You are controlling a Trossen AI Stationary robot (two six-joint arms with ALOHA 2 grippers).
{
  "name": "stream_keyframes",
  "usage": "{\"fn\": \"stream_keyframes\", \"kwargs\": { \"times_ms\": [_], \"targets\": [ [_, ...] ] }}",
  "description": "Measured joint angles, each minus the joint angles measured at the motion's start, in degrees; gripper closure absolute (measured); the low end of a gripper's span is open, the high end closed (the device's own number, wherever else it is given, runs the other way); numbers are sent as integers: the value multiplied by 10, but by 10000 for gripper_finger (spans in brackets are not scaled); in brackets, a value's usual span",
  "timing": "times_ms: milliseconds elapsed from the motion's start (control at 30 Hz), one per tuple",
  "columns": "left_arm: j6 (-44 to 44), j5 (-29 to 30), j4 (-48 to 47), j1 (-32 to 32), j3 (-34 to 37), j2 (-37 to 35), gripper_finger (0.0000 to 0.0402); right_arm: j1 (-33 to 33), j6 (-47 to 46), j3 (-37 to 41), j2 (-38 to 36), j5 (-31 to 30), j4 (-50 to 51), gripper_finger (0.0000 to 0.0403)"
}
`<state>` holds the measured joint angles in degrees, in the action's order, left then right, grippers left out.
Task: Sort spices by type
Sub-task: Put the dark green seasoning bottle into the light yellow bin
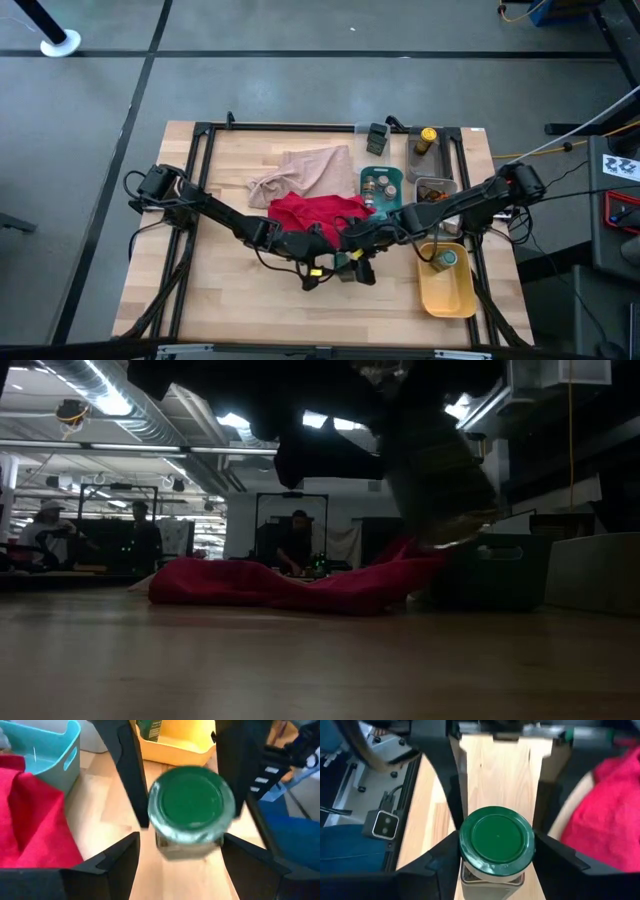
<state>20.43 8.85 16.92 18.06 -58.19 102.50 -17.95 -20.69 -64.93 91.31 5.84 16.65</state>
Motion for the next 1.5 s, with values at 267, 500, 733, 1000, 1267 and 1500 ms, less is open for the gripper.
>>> {"fn": "stream_keyframes", "kwargs": {
  "times_ms": [267, 500, 733, 1000, 1267, 1500],
  "targets": [
    [-55, 2, -43, -1, 0, 0, 147, -8, -68, 0, -55, 5, 89, 193],
    [-62, 2, -45, -18, 0, 0, 147, -60, -141, 0, -103, -28, 155, 191],
    [-69, 2, -43, -40, 0, 0, 147, -146, -257, 0, -146, -110, 262, 192],
    [-56, 2, -38, -45, 0, 1, 147, -261, -407, 0, -186, -218, 375, 192],
    [-25, 3, -35, -45, 0, 1, 147, -385, -582, 0, -183, -288, 498, 192],
    [-11, 3, 0, -45, 0, 1, 147, -464, -707, 0, -167, -334, 578, 192]
  ]
}}
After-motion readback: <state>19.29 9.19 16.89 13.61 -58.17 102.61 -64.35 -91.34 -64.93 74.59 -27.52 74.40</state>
